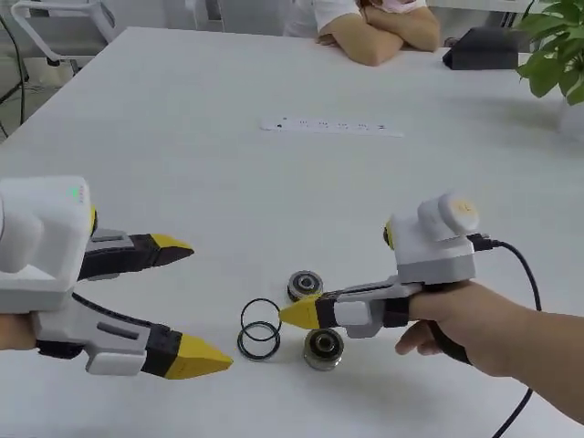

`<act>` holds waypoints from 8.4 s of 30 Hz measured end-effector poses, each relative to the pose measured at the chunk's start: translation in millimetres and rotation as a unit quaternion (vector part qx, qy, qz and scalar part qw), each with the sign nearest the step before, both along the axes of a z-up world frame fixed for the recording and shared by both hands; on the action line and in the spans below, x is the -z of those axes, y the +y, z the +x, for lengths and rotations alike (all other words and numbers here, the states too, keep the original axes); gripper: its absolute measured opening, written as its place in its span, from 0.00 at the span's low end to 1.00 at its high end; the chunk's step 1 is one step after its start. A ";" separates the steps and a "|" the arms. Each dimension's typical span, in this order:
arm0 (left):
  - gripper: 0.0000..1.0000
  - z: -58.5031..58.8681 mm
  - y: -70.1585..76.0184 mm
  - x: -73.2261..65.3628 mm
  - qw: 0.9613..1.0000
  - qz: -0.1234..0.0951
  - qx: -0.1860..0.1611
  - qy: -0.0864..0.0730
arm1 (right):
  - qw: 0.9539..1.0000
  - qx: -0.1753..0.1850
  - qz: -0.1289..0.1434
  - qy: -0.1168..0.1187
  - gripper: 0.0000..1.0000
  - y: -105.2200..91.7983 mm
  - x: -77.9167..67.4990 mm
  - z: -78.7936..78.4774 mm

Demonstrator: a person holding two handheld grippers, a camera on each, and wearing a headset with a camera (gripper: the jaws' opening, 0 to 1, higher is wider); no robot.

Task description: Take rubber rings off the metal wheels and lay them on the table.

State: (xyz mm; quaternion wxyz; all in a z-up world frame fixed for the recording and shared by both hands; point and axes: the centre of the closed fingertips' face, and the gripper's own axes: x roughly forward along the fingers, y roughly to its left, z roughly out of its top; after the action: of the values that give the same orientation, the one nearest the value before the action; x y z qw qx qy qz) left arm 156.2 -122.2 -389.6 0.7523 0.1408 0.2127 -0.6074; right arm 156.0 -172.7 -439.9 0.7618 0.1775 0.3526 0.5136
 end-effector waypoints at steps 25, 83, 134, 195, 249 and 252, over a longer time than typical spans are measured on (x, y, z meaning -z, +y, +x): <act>0.82 -6.5 11.3 8.9 1.000 0.023 0.001 0.003 | 0.998 -0.006 -0.061 -0.003 0.04 1.1 21.3 3.3; 0.71 27.9 -26.4 4.6 0.999 0.023 0.023 -0.008 | 0.985 0.035 -0.119 -0.119 0.31 -60.6 0.7 26.3; 0.38 52.7 -91.2 46.1 0.998 0.047 0.039 0.024 | 0.975 0.032 -0.158 -0.152 0.34 -69.6 27.2 43.2; 0.07 60.2 -111.1 70.8 0.997 0.070 0.021 -0.026 | 0.966 0.032 -0.180 -0.185 0.28 -52.5 36.1 53.6; 0.07 58.4 -110.9 71.2 0.998 0.064 0.005 -0.024 | 0.983 0.139 -0.100 -0.065 0.00 -76.8 31.2 58.3; 0.07 58.3 -110.9 71.1 0.998 0.064 0.005 -0.024 | 0.983 0.149 -0.087 -0.054 0.00 -76.3 29.8 58.1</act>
State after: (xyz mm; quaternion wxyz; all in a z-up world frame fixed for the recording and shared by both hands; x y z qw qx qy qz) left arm 214.6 -233.1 -460.6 0.7438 0.2045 0.2327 -0.5923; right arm 214.1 -249.0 -469.7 0.8605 0.1335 0.3235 0.3704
